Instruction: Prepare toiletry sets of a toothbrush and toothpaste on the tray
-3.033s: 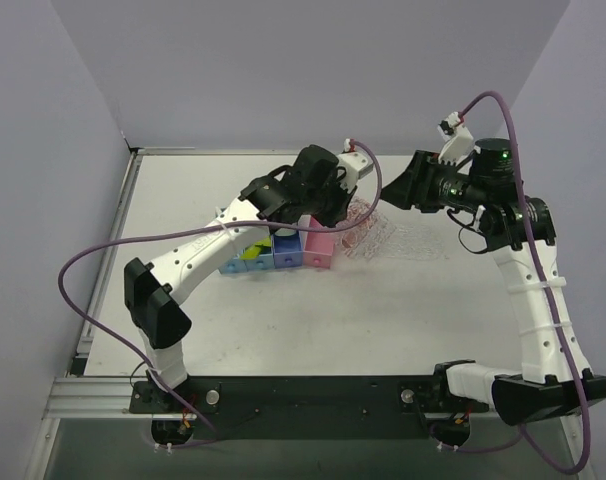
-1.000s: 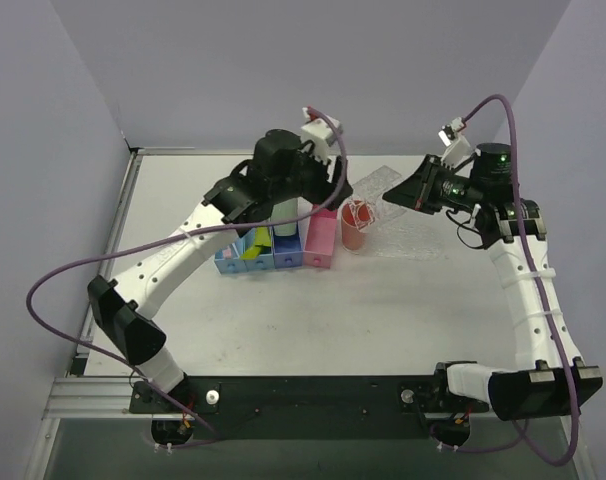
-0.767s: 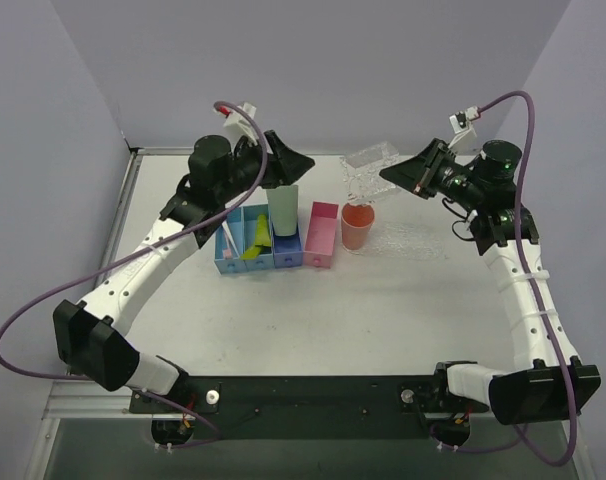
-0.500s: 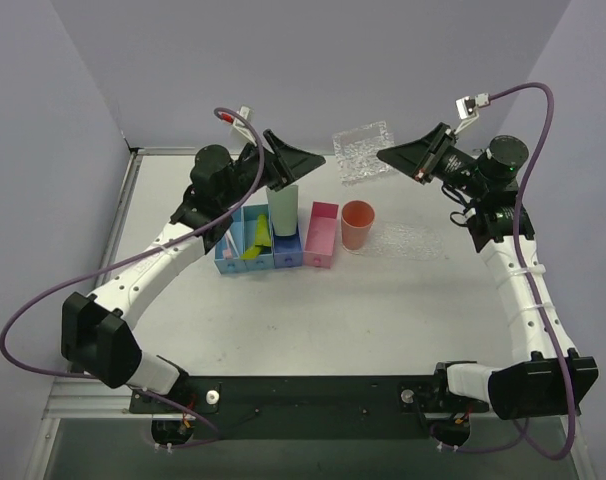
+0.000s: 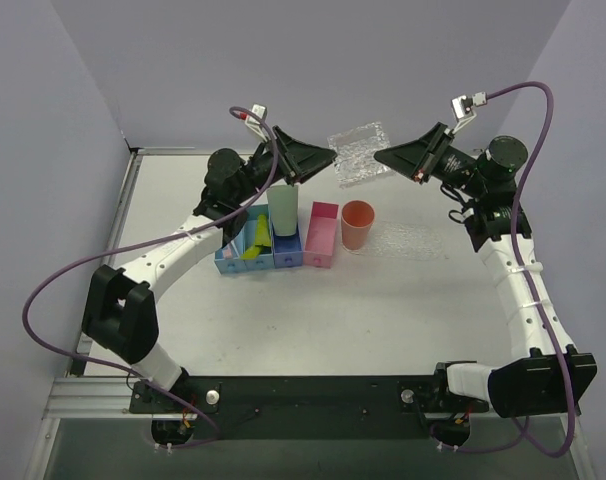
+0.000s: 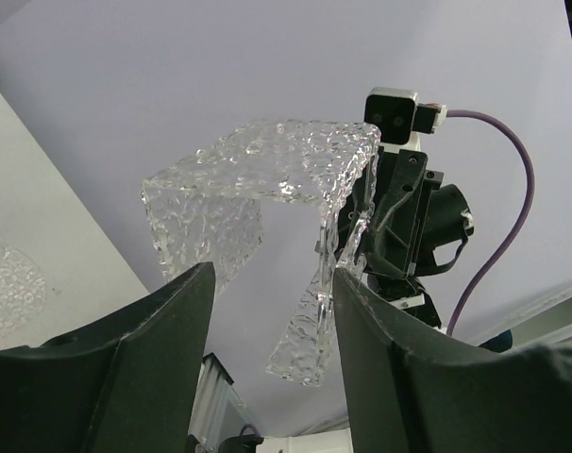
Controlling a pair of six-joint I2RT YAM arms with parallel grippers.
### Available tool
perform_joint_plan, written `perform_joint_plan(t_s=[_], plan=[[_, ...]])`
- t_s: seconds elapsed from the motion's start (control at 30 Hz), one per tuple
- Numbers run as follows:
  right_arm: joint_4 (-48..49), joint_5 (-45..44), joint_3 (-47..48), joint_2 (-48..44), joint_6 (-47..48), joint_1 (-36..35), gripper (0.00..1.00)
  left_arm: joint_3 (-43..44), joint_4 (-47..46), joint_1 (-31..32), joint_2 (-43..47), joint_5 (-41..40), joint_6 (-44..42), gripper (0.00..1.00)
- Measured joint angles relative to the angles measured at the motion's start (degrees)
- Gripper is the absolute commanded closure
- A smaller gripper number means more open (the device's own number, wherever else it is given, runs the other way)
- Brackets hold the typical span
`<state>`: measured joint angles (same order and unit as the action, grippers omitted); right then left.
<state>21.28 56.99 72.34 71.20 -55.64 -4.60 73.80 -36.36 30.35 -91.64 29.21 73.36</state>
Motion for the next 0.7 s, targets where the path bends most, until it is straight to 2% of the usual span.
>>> perform_joint_plan(t_s=[0.23, 0.27, 0.3, 0.4, 0.43, 0.5, 0.6, 0.63, 0.7], plan=[[-0.15, 1.05, -0.04, 1.33, 0.20, -0.37, 1.00, 2.75, -1.79, 0.94, -2.36, 1.36, 2.12, 0.57], [-0.33, 1.18, -0.04, 1.46, 0.35, -0.42, 1.00, 3.04, -2.19, 1.16, -2.56, 1.46, 2.49, 0.62], [-0.72, 1.42, -0.09, 1.51, 0.63, -0.48, 1.00, 3.23, -2.89, 1.46, -2.80, 1.57, 2.84, 0.71], [-1.79, 1.62, -0.15, 1.51, 1.51, -0.68, 1.00, 3.26, -3.89, 1.99, -3.21, 1.77, 3.78, 0.82], [-2.01, 1.68, -0.15, 1.51, 1.73, -0.70, 1.00, 3.26, -3.93, 2.16, -3.34, 1.84, 4.00, 0.93], [-2.54, 1.66, -0.15, 1.51, 2.27, -0.70, 1.00, 3.26, -4.50, 2.21, -3.65, 1.92, 4.81, 1.00], [-4.52, 1.03, -0.52, 1.51, 3.54, -0.63, 0.82, 3.26, -5.49, 2.27, -3.72, 2.19, 5.49, 1.00], [-5.53, 0.44, -0.50, 1.42, 4.66, -0.63, 0.70, 3.15, -5.44, 2.36, -3.78, 2.14, 5.46, 1.00], [-9.31, -1.29, -0.15, 1.22, 7.56, -0.68, 0.62, 2.95, -4.66, 2.51, -3.80, 2.01, 5.09, 1.00]])
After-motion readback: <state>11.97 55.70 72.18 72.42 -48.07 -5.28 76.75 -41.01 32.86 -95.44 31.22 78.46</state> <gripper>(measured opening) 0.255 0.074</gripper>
